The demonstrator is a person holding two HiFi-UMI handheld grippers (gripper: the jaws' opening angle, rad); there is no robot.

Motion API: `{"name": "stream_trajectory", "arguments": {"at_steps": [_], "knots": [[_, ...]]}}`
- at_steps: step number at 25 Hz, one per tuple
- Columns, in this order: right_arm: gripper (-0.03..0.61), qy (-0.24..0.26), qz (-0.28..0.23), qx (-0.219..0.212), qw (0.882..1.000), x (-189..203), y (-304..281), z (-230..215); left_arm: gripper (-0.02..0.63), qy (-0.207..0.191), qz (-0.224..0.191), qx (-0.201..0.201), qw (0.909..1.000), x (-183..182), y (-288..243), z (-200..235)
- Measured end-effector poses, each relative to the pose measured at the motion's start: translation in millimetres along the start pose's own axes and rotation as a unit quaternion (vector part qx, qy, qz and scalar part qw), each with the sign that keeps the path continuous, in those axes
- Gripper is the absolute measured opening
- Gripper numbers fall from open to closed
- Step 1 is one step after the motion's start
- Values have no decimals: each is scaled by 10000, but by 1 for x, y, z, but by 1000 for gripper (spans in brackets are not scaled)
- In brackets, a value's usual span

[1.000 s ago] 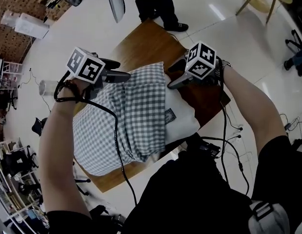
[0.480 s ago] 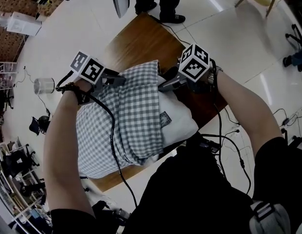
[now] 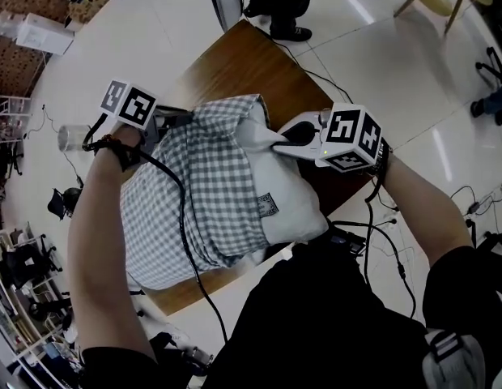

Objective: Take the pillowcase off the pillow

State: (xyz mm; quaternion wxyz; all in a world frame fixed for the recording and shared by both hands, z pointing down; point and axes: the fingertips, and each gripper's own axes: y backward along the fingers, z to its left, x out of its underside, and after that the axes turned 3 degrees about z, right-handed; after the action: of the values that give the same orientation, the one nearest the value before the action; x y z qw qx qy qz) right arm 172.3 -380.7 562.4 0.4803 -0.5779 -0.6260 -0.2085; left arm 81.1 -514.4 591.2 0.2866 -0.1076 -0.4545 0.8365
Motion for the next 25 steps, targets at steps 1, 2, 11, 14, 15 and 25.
{"name": "stream_trajectory", "arguments": {"at_steps": [1, 2, 11, 14, 15, 25], "knots": [[18, 159, 4, 106, 9998, -5, 3, 8, 14, 9, -31, -85, 10000, 3, 5, 0], [18, 302, 3, 202, 9993, -10, 5, 17, 6, 18, -38, -207, 9998, 8, 9, 1], [18, 1344, 106, 681, 9885, -22, 25, 80, 6, 436, -230, -424, 9979, 58, 12, 22], [18, 1559, 72, 876, 9839, -29, 36, 92, 6, 653, -368, -459, 9961, 72, 18, 28], [18, 1595, 71, 939, 9827, -31, 38, 94, 7, 695, -408, -495, 9955, 77, 22, 32], [18, 1348, 23, 1378, 9812, -26, 63, 82, 8, 1181, -565, -1134, 9849, 130, 54, 65]]}}
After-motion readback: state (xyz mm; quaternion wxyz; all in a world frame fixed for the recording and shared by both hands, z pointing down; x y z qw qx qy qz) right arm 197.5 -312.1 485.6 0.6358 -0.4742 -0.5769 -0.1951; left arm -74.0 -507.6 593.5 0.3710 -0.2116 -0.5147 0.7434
